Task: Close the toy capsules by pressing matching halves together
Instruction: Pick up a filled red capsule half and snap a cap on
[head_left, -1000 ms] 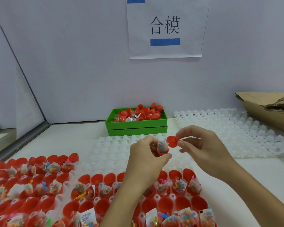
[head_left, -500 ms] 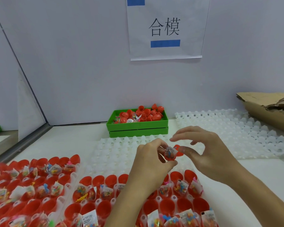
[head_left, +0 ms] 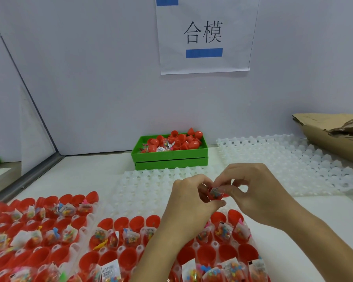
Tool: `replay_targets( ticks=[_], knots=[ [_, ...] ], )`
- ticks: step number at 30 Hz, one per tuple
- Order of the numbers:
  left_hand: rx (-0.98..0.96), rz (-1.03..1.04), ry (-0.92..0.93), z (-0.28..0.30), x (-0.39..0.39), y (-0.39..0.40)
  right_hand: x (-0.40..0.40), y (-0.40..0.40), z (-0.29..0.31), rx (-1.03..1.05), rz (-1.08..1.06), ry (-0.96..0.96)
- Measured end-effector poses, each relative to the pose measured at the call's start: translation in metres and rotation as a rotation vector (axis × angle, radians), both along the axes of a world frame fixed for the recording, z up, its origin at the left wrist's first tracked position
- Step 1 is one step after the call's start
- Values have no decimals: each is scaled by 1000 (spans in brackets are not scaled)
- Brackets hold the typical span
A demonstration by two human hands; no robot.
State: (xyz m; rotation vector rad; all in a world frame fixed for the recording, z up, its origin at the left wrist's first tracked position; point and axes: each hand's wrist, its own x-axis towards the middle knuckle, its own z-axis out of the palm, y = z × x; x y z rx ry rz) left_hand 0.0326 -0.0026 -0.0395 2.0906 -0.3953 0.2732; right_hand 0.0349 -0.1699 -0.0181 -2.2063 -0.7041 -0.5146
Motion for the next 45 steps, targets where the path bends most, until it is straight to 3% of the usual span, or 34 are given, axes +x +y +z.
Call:
replay_targets(
  ticks=[6,15,25,29,32,34,45],
  knots=[
    [-35,-32,14,1,0,2,-3,-2,4,-105,32,-20],
    [-64,-124,66,7,-4,2,-2,-3,6,8,-11,-18],
    [-152,-99,-17,10,-4,4,-4,0,7,77,16,-74],
    [-193,-67,-41,11,-4,4,-1,-11,9,179,-33,39],
    [-202,-78,-43,12,-4,5,-1,-20,10,172,38,397],
    [-201,-91,-39,12,-4,5,0,-21,9,197,110,533],
    [-21,-11,-62,7,-3,4,3,-19,7,278,57,369]
  ],
)
